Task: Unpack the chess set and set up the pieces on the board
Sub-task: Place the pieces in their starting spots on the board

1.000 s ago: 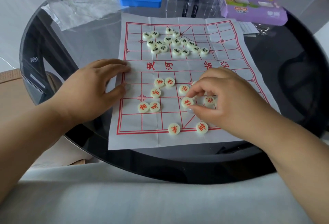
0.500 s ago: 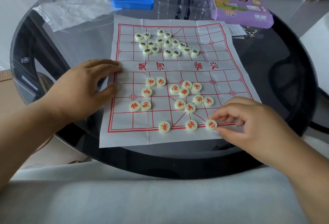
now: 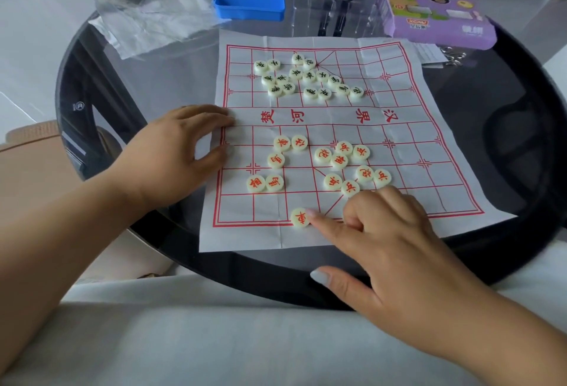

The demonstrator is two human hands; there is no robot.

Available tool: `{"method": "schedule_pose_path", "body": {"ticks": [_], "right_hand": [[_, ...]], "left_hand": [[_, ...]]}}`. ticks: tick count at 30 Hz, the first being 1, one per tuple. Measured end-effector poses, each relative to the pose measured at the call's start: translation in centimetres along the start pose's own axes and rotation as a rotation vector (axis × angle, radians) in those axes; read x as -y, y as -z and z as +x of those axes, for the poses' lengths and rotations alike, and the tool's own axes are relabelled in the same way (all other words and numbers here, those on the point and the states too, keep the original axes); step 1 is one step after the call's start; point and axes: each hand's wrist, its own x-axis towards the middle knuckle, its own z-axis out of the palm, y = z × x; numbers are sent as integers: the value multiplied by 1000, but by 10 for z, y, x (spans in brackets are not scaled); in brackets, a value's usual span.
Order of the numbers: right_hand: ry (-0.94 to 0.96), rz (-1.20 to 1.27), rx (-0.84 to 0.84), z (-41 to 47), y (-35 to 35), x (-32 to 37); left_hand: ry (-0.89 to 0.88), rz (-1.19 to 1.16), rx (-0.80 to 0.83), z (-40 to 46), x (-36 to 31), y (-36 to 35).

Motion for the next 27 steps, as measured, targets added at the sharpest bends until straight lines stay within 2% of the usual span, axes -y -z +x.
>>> {"method": "schedule_pose_path", "body": {"ticks": [21, 27], "right_hand": [[97, 19, 27, 38, -18, 58], [54, 89, -38, 36, -14, 52]], "left_hand": [[-6, 3, -11, 1, -2, -1], [-2, 5, -5, 1, -1, -1]]}}
